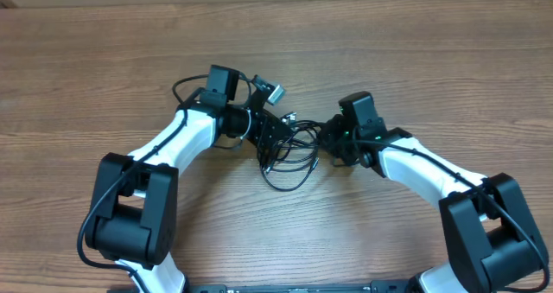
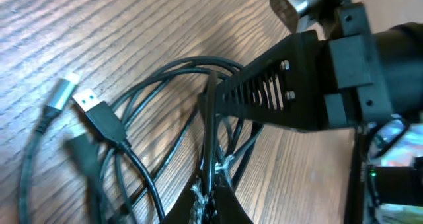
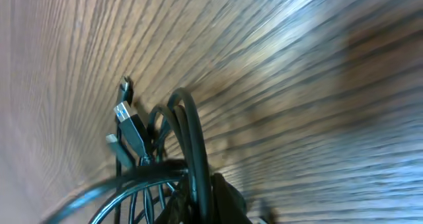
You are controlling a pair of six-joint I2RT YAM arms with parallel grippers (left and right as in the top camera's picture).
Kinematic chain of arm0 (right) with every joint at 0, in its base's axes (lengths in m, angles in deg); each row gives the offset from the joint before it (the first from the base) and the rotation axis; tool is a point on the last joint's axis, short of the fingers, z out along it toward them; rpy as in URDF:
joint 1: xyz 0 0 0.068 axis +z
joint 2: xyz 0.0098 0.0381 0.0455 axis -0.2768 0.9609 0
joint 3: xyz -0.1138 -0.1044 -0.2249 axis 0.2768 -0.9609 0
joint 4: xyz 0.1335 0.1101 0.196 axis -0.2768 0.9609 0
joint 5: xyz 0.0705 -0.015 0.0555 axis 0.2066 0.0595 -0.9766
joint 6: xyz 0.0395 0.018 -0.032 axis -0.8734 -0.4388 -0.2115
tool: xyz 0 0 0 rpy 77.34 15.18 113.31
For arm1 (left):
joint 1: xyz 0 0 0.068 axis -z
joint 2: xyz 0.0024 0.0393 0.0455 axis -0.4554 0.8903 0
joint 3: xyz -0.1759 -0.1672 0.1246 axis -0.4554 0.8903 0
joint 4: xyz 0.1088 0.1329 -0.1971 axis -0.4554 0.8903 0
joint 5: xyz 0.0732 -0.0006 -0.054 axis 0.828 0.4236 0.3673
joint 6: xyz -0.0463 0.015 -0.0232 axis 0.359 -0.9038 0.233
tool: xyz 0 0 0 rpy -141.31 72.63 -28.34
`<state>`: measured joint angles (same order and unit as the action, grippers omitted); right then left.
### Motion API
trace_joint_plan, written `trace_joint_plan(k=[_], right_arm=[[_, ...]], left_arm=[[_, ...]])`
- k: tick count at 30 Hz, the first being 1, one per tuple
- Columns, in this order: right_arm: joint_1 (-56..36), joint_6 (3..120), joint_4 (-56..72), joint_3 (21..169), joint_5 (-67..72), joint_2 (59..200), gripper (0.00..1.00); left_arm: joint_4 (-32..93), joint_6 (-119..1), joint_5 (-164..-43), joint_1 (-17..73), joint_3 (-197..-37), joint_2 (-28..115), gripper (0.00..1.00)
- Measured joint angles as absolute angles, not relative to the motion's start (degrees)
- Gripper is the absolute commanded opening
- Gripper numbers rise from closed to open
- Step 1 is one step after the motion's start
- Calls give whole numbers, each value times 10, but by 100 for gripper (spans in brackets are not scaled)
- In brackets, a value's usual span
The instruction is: Untangle cables
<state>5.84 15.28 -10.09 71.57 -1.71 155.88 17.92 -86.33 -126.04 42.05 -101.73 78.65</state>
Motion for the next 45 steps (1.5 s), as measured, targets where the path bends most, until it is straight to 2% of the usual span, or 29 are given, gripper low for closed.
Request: trace_joint_plan(k=[8, 14, 21, 30, 31, 34, 38, 41, 45], right_arm=[[34, 228, -76, 715, -34, 1472, 4], [36, 259, -76, 715, -44, 1422, 4], [40, 328, -68, 715, -77, 1422, 4], [40, 367, -45, 715, -82, 1422, 4], [40, 368, -42, 715, -82, 1422, 4], [42, 371, -42, 715, -83, 1422, 4], [50, 374, -42, 715, -83, 1422, 4], [60, 376, -44, 715, -80, 1422, 4], [68, 377, -45, 715, -73, 1422, 4]], left_arm=[[181, -859, -1337, 348, -1017, 732, 4], [188, -850, -1340, 343, -1017, 641, 4], [266, -848, -1240, 395, -1018, 630, 4], [267, -848, -1165, 490, -1018, 667, 4], [265, -847, -1157, 497, -1018, 673, 7], [257, -844, -1143, 508, -1018, 694, 22], [237, -831, -1134, 513, -1018, 713, 30], [224, -823, -1131, 512, -1018, 716, 39], [213, -819, -1132, 512, -1018, 716, 40]])
